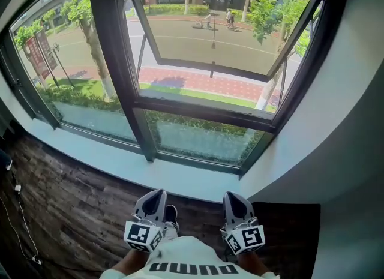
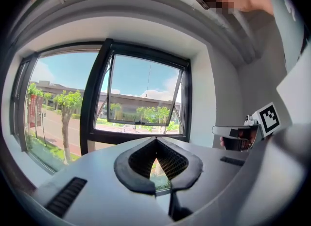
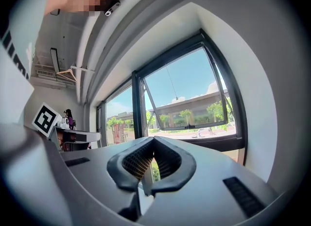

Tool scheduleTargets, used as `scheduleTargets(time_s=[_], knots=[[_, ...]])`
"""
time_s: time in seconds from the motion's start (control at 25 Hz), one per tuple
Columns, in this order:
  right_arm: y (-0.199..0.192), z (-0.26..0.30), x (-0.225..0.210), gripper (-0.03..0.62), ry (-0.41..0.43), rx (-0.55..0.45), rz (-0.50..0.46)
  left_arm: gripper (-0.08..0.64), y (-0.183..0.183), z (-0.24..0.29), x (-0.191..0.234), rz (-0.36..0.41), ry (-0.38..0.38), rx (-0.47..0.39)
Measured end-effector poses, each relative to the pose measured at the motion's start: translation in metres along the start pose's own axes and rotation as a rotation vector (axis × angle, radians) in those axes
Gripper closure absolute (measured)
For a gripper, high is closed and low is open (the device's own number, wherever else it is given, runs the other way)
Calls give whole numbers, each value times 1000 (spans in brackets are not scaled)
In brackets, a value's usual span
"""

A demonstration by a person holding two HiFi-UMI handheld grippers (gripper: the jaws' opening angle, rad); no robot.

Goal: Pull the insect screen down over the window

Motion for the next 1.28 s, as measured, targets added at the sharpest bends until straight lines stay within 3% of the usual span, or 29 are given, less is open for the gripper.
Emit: scheduleTargets(time_s=[0.32,0.48,0.56,0.76,0.92,1.12,1.28], knots=[[0,99,-46,586,-109,7,-112,555,13,124,81,11,-100,-46],[43,158,-45,587,-126,-9,-227,555,62,175,121,-3,-200,-59],[59,188,-50,586,-135,-21,-302,555,84,202,141,26,-257,-87],[90,260,-71,586,-126,-68,-554,540,127,264,194,241,-347,-195],[136,302,-81,584,-157,-100,-734,425,168,299,219,436,-385,-243],[212,352,-92,541,-161,-116,-1010,305,241,335,232,681,-371,-280],[279,387,-99,492,-189,-169,-1130,261,307,357,234,861,-337,-297]])
Point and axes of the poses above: the fingertips, and each gripper's own axes: z forward along the fingers, x to its left, y out of its top, the point moved 3 cm from there along -z, backward along the fingers, and after that the axes turned 12 degrees about -x, right-handed, at the moved point
